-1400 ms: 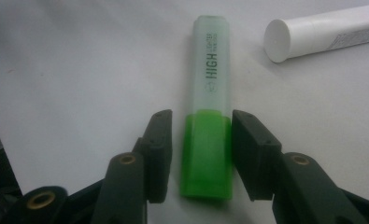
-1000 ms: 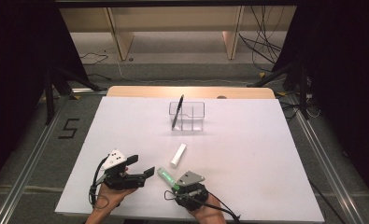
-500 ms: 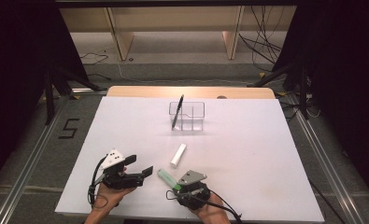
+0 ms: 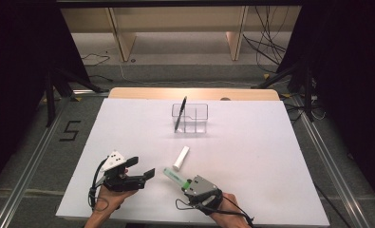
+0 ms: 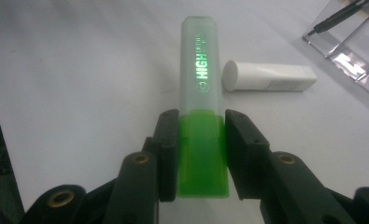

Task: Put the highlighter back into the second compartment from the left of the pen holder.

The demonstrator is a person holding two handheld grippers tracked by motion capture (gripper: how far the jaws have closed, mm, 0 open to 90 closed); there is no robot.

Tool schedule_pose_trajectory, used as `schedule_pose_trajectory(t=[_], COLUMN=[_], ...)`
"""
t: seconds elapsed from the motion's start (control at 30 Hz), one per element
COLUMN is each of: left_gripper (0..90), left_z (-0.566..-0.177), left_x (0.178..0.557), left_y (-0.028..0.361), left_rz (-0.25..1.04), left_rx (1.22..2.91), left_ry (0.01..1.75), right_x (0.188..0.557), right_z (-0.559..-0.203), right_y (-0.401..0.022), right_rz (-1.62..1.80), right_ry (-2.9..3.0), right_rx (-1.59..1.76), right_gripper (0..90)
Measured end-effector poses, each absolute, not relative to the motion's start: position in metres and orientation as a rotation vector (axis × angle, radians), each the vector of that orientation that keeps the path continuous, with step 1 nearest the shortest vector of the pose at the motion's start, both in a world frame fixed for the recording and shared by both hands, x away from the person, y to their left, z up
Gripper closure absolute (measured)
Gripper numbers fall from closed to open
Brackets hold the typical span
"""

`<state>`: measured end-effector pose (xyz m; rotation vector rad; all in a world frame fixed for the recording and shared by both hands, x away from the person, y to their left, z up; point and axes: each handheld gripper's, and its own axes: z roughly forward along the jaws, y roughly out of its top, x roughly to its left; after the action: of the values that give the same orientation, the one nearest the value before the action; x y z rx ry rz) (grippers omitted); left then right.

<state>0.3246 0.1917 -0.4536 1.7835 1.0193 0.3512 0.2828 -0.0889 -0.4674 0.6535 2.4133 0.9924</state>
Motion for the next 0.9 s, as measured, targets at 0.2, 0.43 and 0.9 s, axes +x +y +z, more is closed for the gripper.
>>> schedule_pose_trajectory(t=[0.2,0.43,0.9], left_gripper=[15.9,15.9,16.4], left_z=[-0.445,-0.429,-0.4], left_x=[0.328,0.338,0.343], left_y=[0.188,0.175,0.128], left_rz=[0.347,0.275,0.163], left_rx=[1.813,1.928,2.271], left_ry=[0.981,0.887,0.647], right_x=[0.279,0.264,0.244], right_z=[-0.465,-0.462,-0.47], right_y=[-0.099,-0.107,-0.109], right_rz=[0.959,0.883,0.785], right_ry=[2.383,2.307,2.19], right_rx=[0.554,0.299,0.039], right_gripper=[67.6,67.6,67.6])
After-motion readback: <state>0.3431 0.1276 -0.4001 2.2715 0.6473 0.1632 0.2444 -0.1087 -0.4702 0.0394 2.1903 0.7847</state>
